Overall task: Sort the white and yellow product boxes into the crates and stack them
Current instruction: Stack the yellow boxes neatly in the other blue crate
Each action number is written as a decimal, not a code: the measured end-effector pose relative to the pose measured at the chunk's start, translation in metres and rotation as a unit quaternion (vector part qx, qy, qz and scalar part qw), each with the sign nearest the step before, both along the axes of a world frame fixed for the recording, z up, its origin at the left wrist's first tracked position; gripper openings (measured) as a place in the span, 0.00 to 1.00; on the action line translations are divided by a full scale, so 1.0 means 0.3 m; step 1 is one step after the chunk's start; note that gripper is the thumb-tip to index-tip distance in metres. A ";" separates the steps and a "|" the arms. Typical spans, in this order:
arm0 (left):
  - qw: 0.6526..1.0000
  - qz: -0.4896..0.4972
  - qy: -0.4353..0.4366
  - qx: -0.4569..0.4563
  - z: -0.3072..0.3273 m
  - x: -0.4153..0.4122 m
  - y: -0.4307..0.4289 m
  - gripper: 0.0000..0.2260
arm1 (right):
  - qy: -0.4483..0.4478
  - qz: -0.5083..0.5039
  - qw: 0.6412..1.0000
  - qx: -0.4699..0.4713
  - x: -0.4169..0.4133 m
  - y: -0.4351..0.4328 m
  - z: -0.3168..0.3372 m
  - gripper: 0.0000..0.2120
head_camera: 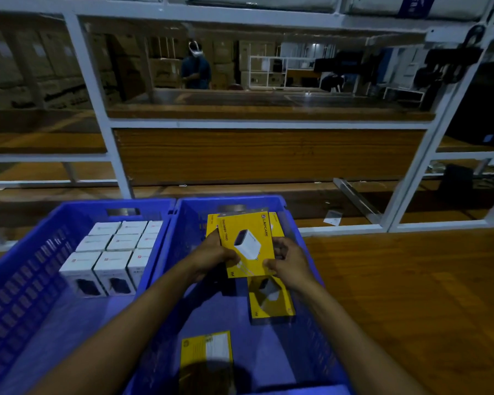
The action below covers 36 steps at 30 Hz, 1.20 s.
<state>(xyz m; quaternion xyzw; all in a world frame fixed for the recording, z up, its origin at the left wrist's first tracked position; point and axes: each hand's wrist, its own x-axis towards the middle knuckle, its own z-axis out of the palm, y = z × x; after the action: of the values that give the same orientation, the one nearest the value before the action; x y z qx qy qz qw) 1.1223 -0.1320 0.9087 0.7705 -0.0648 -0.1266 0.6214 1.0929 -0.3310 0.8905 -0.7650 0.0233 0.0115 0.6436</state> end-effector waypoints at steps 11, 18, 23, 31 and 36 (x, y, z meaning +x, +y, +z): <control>0.966 0.038 0.172 0.191 -0.026 -0.023 0.092 0.14 | 0.215 0.114 0.962 -0.124 0.071 0.116 -0.096 0.16; 0.926 0.024 0.236 0.293 -0.113 -0.010 0.088 0.20 | 0.294 0.191 0.918 -0.186 0.075 0.151 -0.162 0.10; 0.896 -0.004 0.284 0.342 -0.209 0.030 0.064 0.16 | 0.234 0.159 0.925 -0.255 0.075 0.163 -0.202 0.14; 0.899 0.039 0.400 0.173 -0.129 -0.004 0.061 0.19 | 0.031 0.260 0.827 -0.498 0.054 0.168 -0.270 0.11; 0.911 0.052 0.408 0.031 -0.134 0.005 0.059 0.28 | -0.058 0.282 0.749 -0.597 0.050 0.140 -0.313 0.21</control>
<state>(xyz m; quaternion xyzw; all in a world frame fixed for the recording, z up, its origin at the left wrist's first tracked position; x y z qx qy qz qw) 1.1238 -0.1144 0.8685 0.6728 0.2391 -0.3995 0.5750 1.1079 -0.2891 0.7967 -0.9643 -0.2286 0.1317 0.0239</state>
